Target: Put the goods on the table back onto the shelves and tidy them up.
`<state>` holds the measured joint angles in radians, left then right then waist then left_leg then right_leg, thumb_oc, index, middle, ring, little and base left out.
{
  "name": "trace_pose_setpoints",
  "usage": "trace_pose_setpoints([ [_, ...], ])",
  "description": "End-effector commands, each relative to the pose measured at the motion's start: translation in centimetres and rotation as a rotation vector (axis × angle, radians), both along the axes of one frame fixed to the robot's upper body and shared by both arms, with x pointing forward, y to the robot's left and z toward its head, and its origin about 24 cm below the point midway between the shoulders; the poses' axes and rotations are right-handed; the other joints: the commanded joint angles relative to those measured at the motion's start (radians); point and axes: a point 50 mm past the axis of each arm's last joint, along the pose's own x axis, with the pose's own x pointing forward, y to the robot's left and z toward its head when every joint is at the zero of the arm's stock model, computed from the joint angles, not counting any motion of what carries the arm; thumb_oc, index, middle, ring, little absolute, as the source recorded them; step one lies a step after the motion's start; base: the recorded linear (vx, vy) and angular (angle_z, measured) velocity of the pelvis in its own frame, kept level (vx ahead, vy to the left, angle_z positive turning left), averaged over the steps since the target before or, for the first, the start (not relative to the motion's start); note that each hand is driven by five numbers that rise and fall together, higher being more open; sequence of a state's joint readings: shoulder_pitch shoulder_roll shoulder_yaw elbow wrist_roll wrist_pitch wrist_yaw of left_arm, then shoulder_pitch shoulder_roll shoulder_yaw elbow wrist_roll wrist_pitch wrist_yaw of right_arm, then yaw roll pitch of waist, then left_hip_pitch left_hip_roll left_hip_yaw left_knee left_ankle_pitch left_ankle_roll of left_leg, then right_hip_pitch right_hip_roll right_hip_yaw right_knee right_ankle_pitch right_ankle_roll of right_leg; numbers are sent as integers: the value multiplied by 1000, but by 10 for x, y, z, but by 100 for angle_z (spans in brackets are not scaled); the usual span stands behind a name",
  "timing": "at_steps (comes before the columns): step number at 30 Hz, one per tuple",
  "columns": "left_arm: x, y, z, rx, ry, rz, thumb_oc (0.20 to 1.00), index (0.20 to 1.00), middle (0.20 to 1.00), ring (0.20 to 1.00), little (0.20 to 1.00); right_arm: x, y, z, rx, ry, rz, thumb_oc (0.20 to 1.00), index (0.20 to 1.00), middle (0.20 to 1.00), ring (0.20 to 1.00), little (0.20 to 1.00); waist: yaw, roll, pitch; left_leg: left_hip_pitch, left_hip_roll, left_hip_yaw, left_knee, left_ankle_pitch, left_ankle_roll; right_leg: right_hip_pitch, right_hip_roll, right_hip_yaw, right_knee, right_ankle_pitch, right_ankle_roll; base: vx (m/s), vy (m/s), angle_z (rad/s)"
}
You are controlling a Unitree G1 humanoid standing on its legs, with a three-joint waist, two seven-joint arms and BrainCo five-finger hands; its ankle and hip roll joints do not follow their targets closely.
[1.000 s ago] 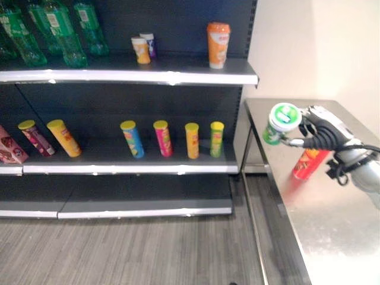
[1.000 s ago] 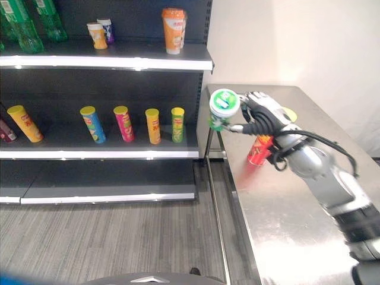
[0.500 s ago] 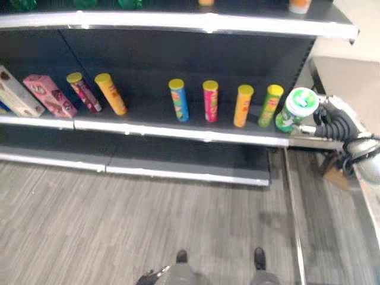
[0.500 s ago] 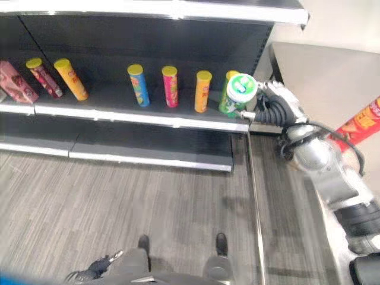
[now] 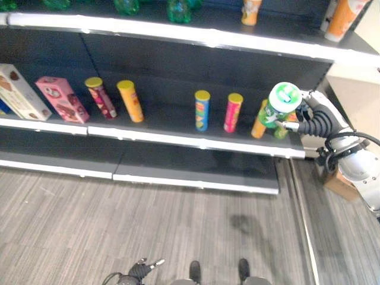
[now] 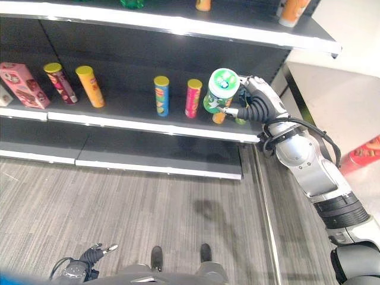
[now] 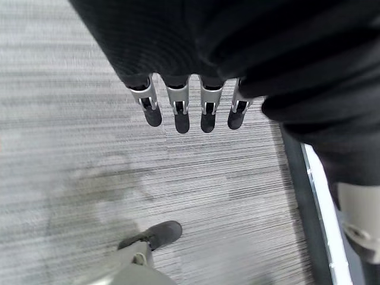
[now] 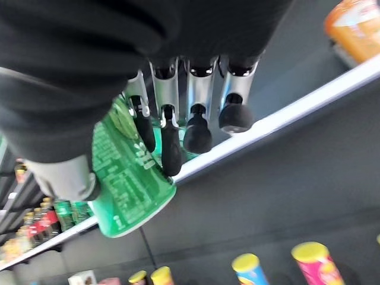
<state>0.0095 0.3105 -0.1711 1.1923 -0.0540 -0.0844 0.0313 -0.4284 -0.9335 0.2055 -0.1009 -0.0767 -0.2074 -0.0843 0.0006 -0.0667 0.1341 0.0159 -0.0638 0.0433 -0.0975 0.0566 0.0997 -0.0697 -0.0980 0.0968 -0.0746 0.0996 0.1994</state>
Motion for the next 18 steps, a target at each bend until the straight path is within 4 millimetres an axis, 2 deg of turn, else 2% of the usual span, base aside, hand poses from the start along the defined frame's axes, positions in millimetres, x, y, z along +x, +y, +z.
trace_pose_setpoints([
  [1,0,5,1,23,21,-48,1000,1000,1000,1000,1000,-2,-14,45,14,-169,-44,200,200,200,200,200,4,18,43,-8,16,-74,51,-74,-117,-66,80,35,114,-76,-38,67,10,58],
  [8,-5,1,-2,1,36,-29,1000,1000,1000,1000,1000,-2,-26,60,10,-208,-94,200,200,200,200,200,-16,1,46,28,-25,-169,84,-114,-111,-129,102,63,92,-13,-24,121,-39,52],
  [12,-6,-1,-3,-9,31,-14,1000,1000,1000,1000,1000,-2,-29,67,10,-222,-107,200,200,200,200,200,-17,-8,32,52,-44,-216,93,-137,-111,-123,88,45,76,-2,-32,150,-115,24],
  [18,-17,-11,-8,-33,63,-10,1000,1000,1000,1000,1000,5,-24,66,-30,-192,-108,200,200,200,200,200,-14,5,-9,88,-18,-223,95,-162,-120,-71,84,31,74,-12,-53,163,-127,26],
])
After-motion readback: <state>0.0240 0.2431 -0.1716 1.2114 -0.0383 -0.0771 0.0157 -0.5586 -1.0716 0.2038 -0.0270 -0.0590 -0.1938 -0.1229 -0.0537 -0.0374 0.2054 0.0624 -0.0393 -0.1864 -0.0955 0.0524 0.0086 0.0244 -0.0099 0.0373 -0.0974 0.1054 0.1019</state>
